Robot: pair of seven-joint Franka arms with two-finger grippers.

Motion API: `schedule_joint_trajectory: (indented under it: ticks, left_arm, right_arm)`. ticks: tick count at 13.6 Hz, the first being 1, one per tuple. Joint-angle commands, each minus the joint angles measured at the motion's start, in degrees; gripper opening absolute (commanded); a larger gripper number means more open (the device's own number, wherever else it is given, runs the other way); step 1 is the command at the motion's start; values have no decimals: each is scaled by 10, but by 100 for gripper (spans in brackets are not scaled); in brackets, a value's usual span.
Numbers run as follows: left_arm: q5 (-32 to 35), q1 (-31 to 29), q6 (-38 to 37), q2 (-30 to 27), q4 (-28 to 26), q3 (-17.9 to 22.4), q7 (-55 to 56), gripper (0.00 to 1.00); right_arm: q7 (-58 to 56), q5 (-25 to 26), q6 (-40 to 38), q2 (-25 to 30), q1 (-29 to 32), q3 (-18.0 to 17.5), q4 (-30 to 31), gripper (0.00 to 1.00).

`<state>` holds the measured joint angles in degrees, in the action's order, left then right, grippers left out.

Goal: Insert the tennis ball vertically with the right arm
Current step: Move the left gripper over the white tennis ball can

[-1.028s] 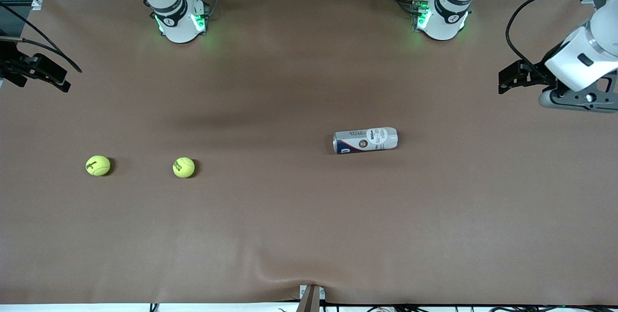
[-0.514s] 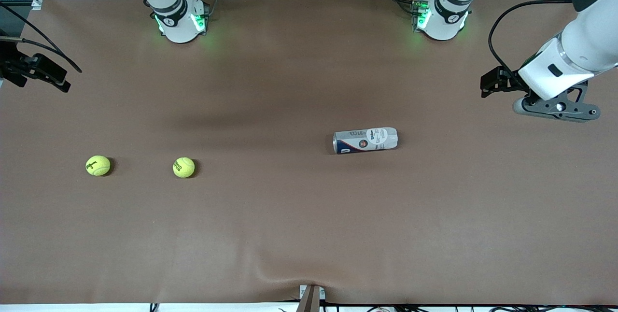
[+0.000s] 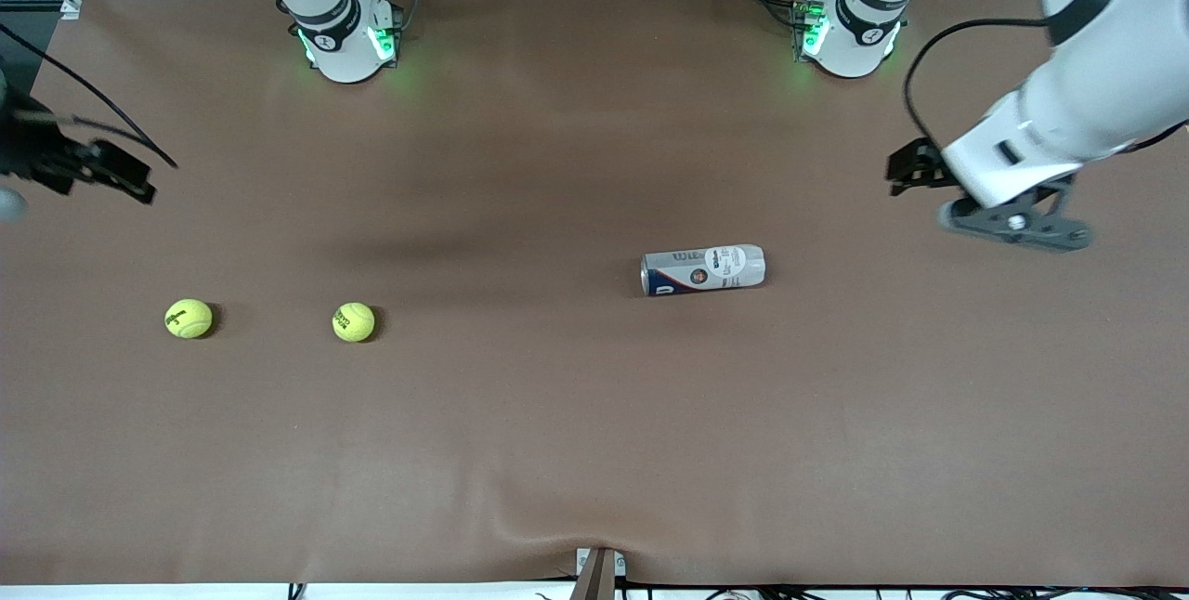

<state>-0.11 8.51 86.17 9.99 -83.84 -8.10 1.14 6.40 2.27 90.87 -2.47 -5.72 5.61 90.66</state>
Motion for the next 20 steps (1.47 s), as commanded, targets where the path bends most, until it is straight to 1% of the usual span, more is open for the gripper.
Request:
schedule_joint_trajectory:
  ticks: [1,4,7,9,10,12,15,17,18,20]
  left_arm:
    - [-4,25,12,36,25,-2,-11,100]
    - [9,81,19,72,25,-2,-11,100]
    - [57,155,48,127,25,-2,-11,100]
    - [57,164,81,157,25,-5,-11,100]
    - [60,168,91,168,24,-13,-14,100]
    - [66,183,106,187,24,-13,-47,100]
    - [106,200,126,215,23,-14,-96,100]
    - [148,208,146,236,18,-15,-134,100]
    - [153,209,147,247,16,-14,-154,100]
    - [156,208,150,247,-6,-14,-186,100]
  right_arm:
    - [1,-5,-8,-36,-11,0,-24,100]
    - [0,-5,-13,-43,-23,0,-22,100]
    - [1,-5,-16,-56,-25,0,-21,100]
    - [0,-5,-15,-56,-23,0,-22,100]
    - [0,-5,-15,-56,-20,0,-22,100]
    - [-1,-6,-15,-56,-17,0,-22,100]
    - [0,-6,-15,-56,-19,0,-22,100]
    - [1,-6,-15,-56,-20,0,-21,100]
    - [1,-6,-15,-57,-20,0,-21,100]
    - [1,-6,-15,-57,-22,0,-21,100]
